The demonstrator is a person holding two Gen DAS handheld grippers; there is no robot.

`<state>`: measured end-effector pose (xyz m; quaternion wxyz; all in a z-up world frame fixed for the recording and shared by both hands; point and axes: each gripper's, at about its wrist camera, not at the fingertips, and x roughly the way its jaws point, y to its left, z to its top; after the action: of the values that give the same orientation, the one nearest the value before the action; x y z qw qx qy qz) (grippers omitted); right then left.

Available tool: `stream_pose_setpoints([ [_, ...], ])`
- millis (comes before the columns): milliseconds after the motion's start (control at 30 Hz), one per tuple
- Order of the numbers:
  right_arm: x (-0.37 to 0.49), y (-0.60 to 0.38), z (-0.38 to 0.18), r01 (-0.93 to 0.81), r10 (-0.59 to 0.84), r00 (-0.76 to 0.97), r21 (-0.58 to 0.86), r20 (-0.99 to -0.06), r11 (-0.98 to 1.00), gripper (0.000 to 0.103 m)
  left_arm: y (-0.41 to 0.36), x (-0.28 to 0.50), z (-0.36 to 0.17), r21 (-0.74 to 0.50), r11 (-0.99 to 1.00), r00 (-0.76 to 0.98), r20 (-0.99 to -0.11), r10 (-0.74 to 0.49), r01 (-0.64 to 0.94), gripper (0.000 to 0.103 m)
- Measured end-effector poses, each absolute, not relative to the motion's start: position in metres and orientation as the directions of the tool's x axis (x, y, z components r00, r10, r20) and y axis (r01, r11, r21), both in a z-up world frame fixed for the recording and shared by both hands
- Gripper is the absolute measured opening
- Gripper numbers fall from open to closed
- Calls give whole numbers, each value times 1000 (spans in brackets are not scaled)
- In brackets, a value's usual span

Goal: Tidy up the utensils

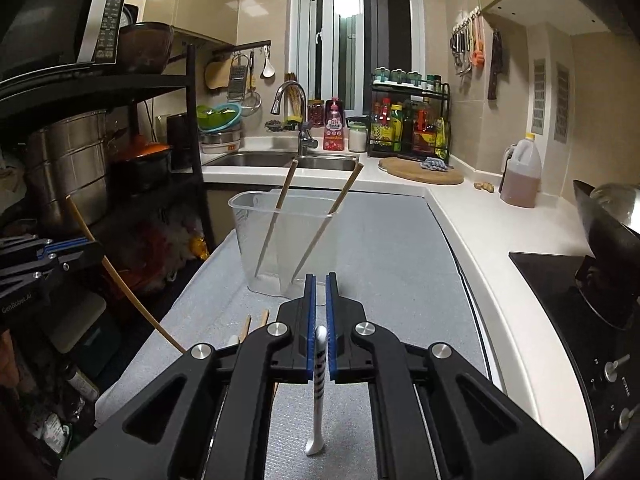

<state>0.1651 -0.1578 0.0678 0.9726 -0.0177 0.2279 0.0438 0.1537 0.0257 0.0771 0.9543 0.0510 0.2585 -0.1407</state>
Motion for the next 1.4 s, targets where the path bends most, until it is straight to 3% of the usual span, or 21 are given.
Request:
stream_pose_setpoints([
  [633,190,-156,132,-147,108,918,-76,-381,986,0,20,185,125,26,936,828,-476,-296,350,6],
  [767,207,-161,117,-133,94,907,-68,-410,989,0,17,196,126,22,937,827,-478,-297,349,6],
  [933,231,-203,66,-45,96,834,107,-543,993,1,16,202,111,6,936,810,-503,-301,352,6],
  [1067,229,-232,33,56,71,774,180,-629,982,5,18,206,101,0,939,804,-515,-295,345,6],
  [1100,226,-239,24,84,65,758,195,-650,977,10,20,206,99,-8,941,804,-517,-295,339,6],
  [1133,223,-244,17,113,54,744,205,-666,972,26,23,207,96,-19,943,804,-518,-293,331,6],
  [1200,215,-255,0,181,25,710,217,-704,959,43,27,206,92,-34,945,803,-518,-294,324,6],
  [1400,205,-280,-37,270,-22,639,198,-769,942,43,33,203,86,-45,947,806,-513,-296,319,6],
])
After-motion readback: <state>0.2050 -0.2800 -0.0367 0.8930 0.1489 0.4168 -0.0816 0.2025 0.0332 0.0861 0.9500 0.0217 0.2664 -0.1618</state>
